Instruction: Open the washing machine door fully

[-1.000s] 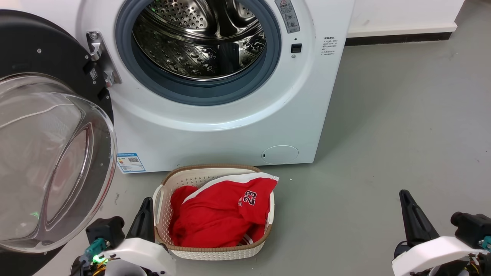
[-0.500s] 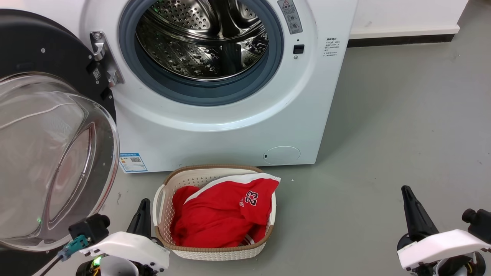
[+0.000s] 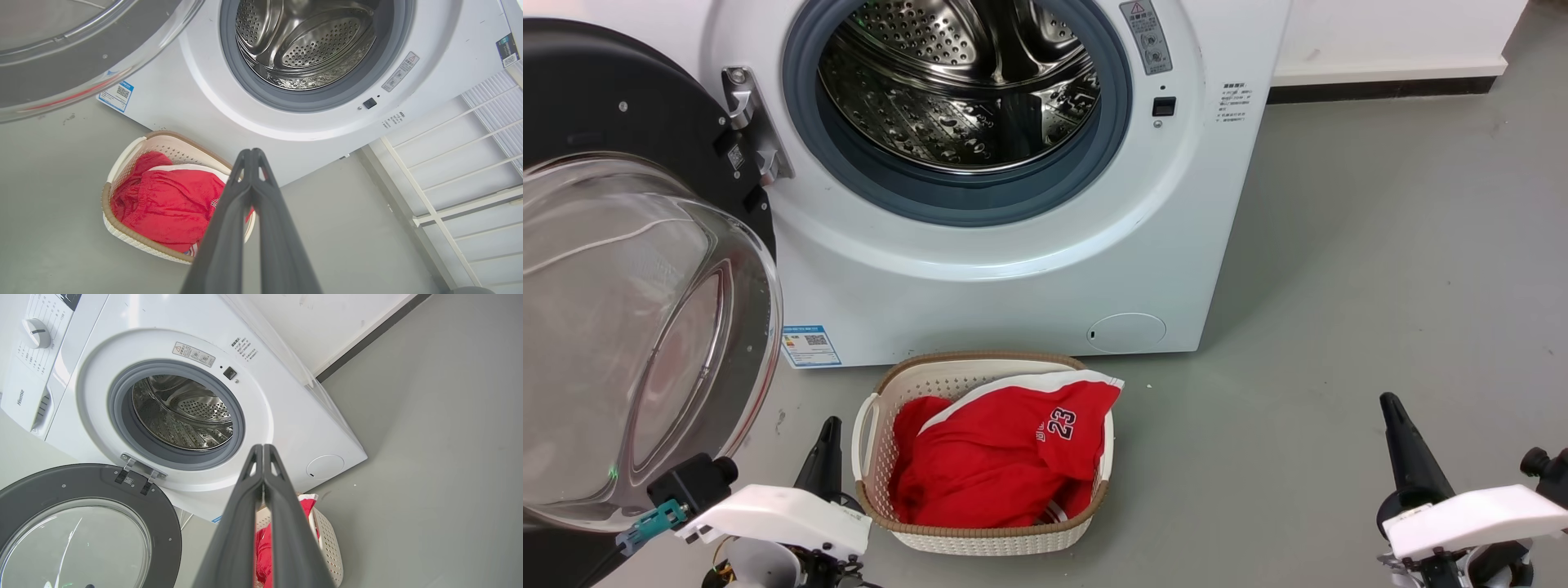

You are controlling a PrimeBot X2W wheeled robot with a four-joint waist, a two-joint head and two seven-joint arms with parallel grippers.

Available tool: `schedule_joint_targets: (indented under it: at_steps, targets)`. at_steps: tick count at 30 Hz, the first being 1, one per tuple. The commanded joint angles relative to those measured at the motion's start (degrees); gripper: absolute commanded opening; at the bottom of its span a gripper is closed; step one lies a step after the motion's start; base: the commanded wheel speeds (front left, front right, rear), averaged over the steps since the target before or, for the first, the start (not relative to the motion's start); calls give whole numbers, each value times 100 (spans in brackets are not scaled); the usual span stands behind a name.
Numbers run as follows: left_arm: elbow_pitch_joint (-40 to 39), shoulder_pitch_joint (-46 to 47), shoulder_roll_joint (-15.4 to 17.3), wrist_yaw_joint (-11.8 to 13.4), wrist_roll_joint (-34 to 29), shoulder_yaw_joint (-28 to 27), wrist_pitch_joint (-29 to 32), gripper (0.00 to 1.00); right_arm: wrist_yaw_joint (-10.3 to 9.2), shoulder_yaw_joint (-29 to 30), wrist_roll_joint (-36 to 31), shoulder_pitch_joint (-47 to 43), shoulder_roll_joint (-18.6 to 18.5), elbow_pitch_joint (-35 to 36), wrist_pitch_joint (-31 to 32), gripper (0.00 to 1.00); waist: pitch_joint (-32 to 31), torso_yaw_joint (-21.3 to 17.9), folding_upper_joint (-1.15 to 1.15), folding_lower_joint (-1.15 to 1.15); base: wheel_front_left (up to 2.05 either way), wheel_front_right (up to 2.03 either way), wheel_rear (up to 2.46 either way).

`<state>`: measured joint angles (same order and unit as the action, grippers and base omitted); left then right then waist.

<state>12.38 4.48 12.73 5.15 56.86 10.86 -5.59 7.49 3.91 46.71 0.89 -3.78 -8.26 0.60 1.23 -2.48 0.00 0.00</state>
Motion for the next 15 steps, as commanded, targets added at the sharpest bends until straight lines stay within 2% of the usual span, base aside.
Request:
schedule_joint_targets:
  at_steps: [1,15]
  targets:
    - [-49,133,6,-50,120,-81,39,0,1,23,146,154,-2,37,20,0,-1,2,0,0,0,0,0]
    - [-8,148,-193,-335,914,-428,280,0,1,79,1138,246,19,-101,147,0,-18,43,0,0,0,0,0]
